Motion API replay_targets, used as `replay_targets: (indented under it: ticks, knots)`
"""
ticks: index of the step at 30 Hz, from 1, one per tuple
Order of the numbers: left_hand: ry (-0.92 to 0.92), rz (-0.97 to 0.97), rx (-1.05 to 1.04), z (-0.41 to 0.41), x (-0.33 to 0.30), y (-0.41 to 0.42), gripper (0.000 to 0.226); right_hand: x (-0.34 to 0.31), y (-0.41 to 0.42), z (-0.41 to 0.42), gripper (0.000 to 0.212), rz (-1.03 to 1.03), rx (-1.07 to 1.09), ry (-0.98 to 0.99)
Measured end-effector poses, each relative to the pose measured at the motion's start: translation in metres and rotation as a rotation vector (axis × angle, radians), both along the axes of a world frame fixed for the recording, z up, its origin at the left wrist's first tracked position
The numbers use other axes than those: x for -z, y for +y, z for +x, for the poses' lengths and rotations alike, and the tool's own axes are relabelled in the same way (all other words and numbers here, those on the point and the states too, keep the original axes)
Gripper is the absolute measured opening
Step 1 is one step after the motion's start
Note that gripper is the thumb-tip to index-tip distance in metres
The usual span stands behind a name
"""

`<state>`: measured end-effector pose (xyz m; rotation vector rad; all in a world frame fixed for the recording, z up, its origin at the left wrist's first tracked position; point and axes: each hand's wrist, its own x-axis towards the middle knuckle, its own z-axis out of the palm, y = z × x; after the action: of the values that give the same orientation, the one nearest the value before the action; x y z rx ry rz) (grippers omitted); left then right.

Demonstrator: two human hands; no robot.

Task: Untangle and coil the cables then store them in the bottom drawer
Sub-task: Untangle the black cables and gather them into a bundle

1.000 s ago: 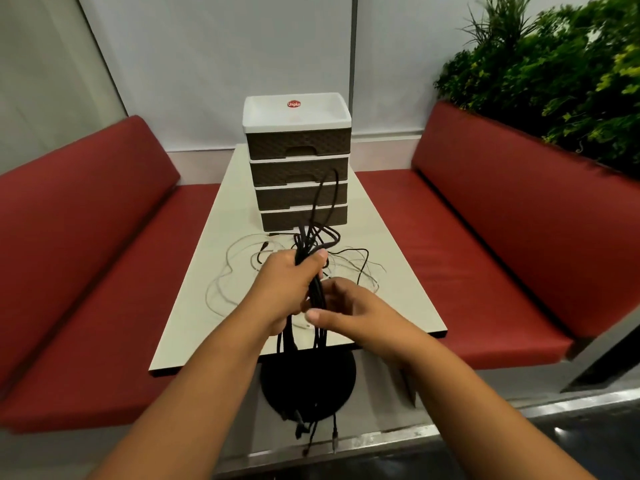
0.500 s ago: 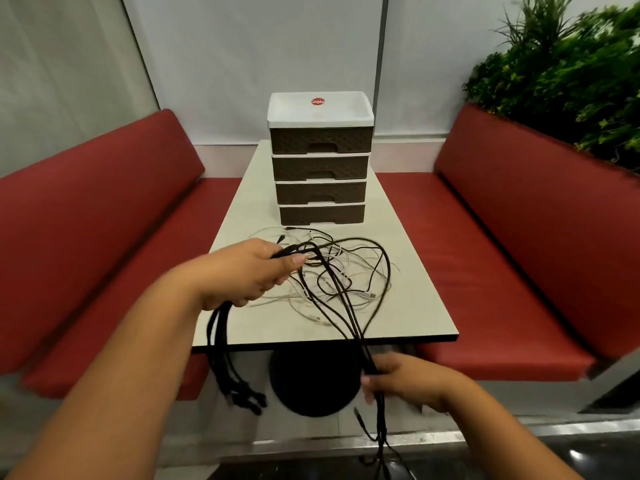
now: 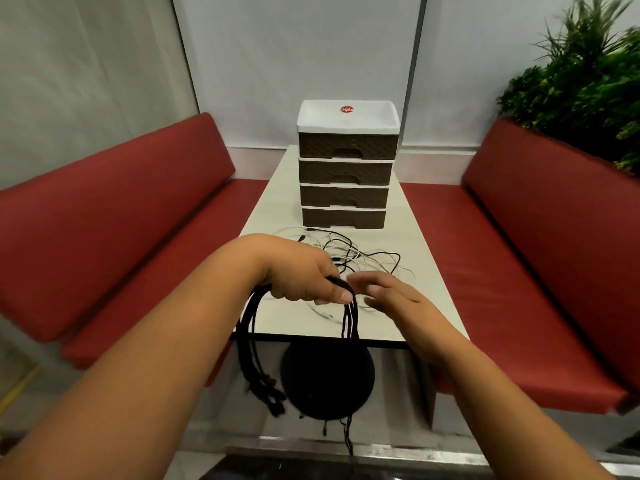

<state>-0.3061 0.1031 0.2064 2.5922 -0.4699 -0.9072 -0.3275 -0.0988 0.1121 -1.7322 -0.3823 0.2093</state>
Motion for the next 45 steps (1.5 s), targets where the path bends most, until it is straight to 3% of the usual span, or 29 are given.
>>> replay_targets:
  ticks: [3, 6, 9, 11, 13, 15, 17, 19, 22, 25, 28, 30, 35, 38, 41, 43, 45]
  knots:
    - [0.118, -0.123, -0.007, 0.005, 0.005, 0.001, 0.030, -0.013, 0.015, -0.006, 0.027, -0.036, -0.190, -0.009]
    - [0.261, -0.284, -0.032, 0.008, 0.015, 0.015, 0.019, -0.007, 0.017, -0.008, 0.026, 0.146, -0.300, 0.159]
    - [0.414, -0.477, -0.021, 0.008, 0.039, 0.028, 0.022, -0.002, 0.021, -0.010, 0.023, 0.169, -0.314, 0.227]
    - [0.418, -0.611, -0.049, 0.007, 0.058, 0.034, 0.028, 0.000, 0.024, -0.009, 0.025, 0.145, -0.267, 0.252]
    - [0.307, -0.690, -0.106, 0.004, 0.074, 0.040, 0.037, 0.000, 0.029, -0.009, 0.027, 0.147, -0.205, 0.284]
    - [0.045, -0.681, -0.196, -0.002, 0.085, 0.041, 0.040, 0.001, 0.035, -0.010, 0.028, 0.149, -0.121, 0.298]
    - [-0.301, -0.664, -0.405, -0.015, 0.091, 0.036, 0.039, 0.003, 0.040, -0.011, 0.030, 0.146, -0.024, 0.304]
    - [-0.383, -0.762, -0.697, -0.031, 0.100, 0.024, 0.052, 0.007, 0.044, -0.013, 0.029, 0.124, 0.034, 0.279]
    - [0.148, -0.884, -1.050, -0.055, 0.124, 0.004, 0.079, 0.016, 0.053, -0.021, 0.028, 0.019, 0.059, 0.184]
    - [0.633, -1.325, -1.152, -0.054, 0.144, -0.004, 0.095, 0.019, 0.059, -0.028, 0.029, 0.001, 0.005, 0.168]
    - [0.837, -1.774, -1.349, -0.035, 0.143, 0.007, 0.078, 0.023, 0.057, -0.036, 0.026, -0.029, -0.086, 0.122]
    - [0.875, -1.893, -1.494, -0.027, 0.135, 0.018, 0.059, 0.026, 0.052, -0.045, 0.025, -0.042, -0.157, 0.104]
    - [0.819, -1.861, -1.681, -0.018, 0.135, 0.042, 0.007, 0.020, 0.030, -0.057, 0.028, -0.003, -0.433, 0.081]
    - [0.653, -1.822, -1.797, -0.014, 0.146, 0.055, 0.021, 0.021, 0.018, -0.057, 0.026, -0.046, -0.540, 0.120]
    - [0.412, -1.940, -1.708, -0.011, 0.150, 0.058, 0.047, 0.031, 0.010, -0.050, 0.021, -0.148, -0.598, 0.161]
    - [0.442, -2.100, -1.638, -0.007, 0.146, 0.058, 0.065, 0.042, 0.008, -0.043, 0.020, -0.243, -0.629, 0.216]
    - [0.363, -2.071, -1.597, -0.006, 0.136, 0.056, 0.055, 0.054, 0.008, -0.036, 0.021, -0.330, -0.631, 0.251]
